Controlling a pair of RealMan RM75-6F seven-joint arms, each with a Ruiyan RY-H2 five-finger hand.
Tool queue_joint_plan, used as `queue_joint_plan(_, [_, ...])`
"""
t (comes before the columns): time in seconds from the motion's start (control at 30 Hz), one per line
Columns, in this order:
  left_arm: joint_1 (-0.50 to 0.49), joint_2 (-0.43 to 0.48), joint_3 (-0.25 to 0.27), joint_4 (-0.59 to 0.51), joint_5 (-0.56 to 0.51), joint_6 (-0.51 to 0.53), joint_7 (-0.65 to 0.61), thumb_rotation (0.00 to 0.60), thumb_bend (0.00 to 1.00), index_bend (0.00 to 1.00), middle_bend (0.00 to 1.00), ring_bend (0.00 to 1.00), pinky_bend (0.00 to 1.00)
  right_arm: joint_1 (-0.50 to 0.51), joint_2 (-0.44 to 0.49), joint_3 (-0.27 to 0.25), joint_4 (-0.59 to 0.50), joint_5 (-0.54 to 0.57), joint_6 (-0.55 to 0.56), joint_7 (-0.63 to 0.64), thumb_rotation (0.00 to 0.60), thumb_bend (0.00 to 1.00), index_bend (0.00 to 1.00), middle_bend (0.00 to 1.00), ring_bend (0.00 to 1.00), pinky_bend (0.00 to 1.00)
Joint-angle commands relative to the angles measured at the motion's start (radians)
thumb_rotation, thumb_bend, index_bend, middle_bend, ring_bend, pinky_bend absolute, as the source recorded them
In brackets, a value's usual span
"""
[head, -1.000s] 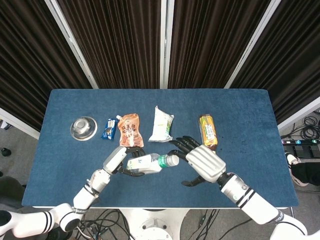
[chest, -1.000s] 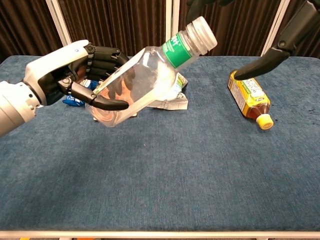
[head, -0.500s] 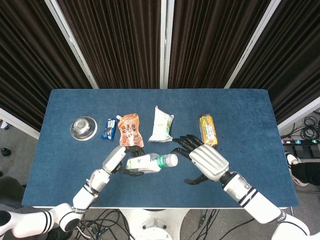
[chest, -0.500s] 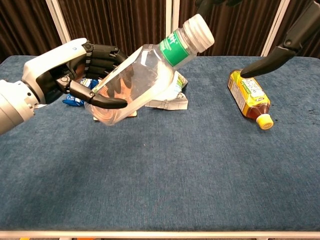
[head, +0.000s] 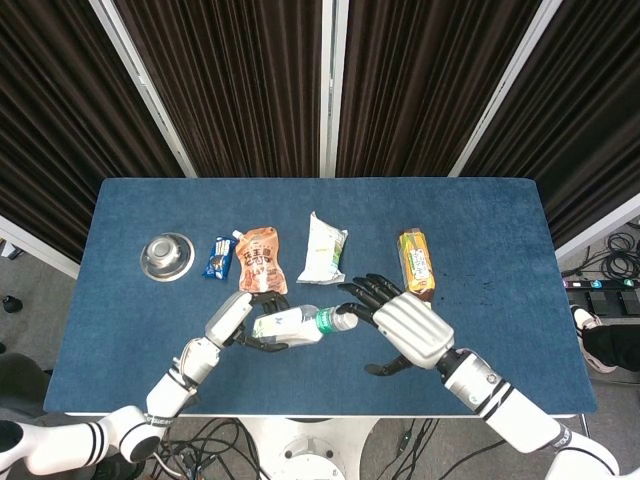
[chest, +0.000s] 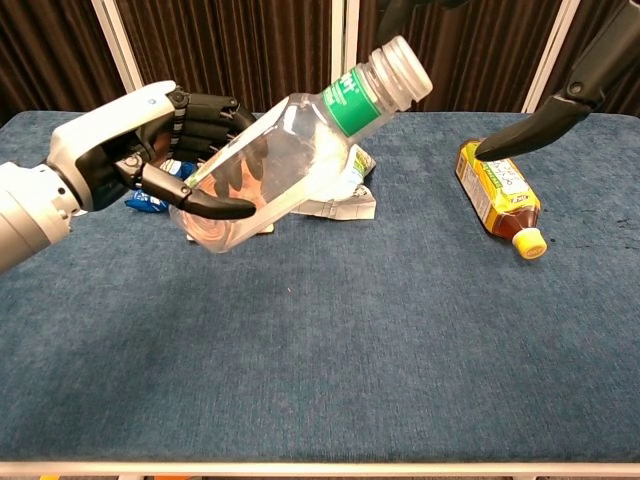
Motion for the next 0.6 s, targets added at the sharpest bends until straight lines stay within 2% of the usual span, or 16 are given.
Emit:
queue_joint_plan(0.03, [0.001, 0.0, 0.001, 0.0, 0.001, 0.001, 0.0, 0.6, 0.2, 0.62, 0.59, 0.52, 0.53, -0.002, -0.003, 0.002, 0.003, 0.002, 0.007, -0.004, 0.572, 0.04, 0.24, 0.06, 0.0, 0.0])
queue_joint_plan(0.6, [0.003, 0.004, 0.0, -0.007, 0.002, 0.008, 0.001, 0.6, 0.2, 0.63, 0.59, 0.52, 0.53, -0.015, -0.004, 0.012, 0.036, 0.035, 0.027, 0.025, 0.57, 0.05, 0.23, 0.06, 0.0, 0.0])
